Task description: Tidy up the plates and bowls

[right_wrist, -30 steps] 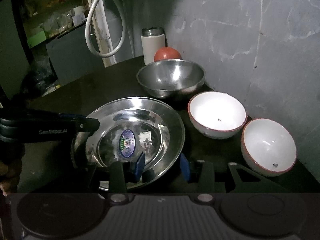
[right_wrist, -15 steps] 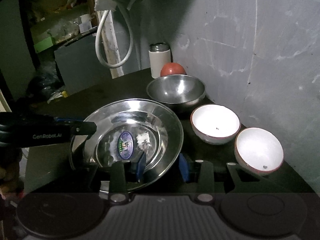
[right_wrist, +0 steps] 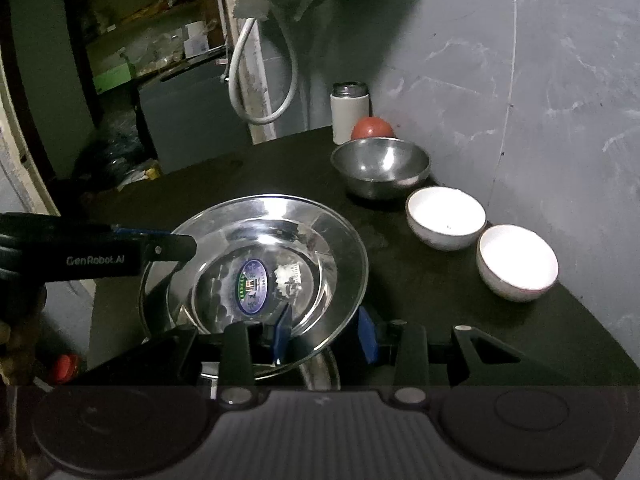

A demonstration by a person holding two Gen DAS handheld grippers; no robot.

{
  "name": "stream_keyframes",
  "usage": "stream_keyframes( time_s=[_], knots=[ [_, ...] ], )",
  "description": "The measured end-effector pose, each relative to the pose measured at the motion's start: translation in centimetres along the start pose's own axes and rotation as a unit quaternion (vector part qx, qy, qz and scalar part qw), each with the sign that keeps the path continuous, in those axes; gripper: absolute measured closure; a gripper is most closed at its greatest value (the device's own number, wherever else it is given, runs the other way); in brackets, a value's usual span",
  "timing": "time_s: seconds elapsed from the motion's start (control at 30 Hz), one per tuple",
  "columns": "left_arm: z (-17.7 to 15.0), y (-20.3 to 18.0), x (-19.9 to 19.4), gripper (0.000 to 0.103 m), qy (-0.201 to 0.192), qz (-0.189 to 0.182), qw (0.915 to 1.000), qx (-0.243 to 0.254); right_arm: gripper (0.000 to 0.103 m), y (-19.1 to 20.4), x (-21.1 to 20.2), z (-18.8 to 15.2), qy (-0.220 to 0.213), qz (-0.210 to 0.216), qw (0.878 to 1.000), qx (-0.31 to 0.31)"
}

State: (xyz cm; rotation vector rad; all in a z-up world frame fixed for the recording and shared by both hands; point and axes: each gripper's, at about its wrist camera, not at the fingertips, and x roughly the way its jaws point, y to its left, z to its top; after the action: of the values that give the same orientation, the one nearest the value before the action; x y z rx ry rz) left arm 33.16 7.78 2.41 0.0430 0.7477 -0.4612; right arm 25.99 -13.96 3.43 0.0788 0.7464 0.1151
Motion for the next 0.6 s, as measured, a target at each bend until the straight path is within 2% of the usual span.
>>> stream_keyframes(
  time_s=[0.6],
  knots=[
    [-4.2, -0.7, -1.6, 0.079, 0.038, 0.001, 0.9991, 0.018, 0.062, 1.2, -2.2, -3.5, 0.032, 0.010, 0.999, -0.026]
  ],
)
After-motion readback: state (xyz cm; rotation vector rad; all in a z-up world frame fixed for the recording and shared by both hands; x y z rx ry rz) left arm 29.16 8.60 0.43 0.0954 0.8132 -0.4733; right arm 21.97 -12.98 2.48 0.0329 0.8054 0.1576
